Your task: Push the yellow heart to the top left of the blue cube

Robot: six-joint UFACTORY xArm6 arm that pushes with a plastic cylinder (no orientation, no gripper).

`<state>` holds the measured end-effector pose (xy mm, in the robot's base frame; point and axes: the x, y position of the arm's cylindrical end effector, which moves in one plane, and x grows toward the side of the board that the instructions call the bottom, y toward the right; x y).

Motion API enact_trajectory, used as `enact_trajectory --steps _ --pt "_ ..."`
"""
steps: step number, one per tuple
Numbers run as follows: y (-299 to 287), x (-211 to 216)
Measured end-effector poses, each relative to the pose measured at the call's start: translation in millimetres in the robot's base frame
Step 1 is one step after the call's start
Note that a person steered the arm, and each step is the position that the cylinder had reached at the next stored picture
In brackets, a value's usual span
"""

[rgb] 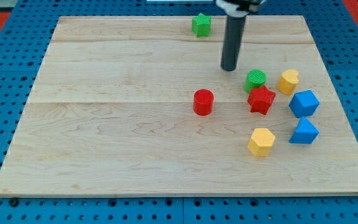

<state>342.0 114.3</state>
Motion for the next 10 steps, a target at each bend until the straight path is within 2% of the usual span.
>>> enact_trajectory --steps 1,3,4,6,8,10 --pt "41 2" --pt "41 115" --pt "50 134" --pt "33 63" --pt "25 18" --pt "96 -3"
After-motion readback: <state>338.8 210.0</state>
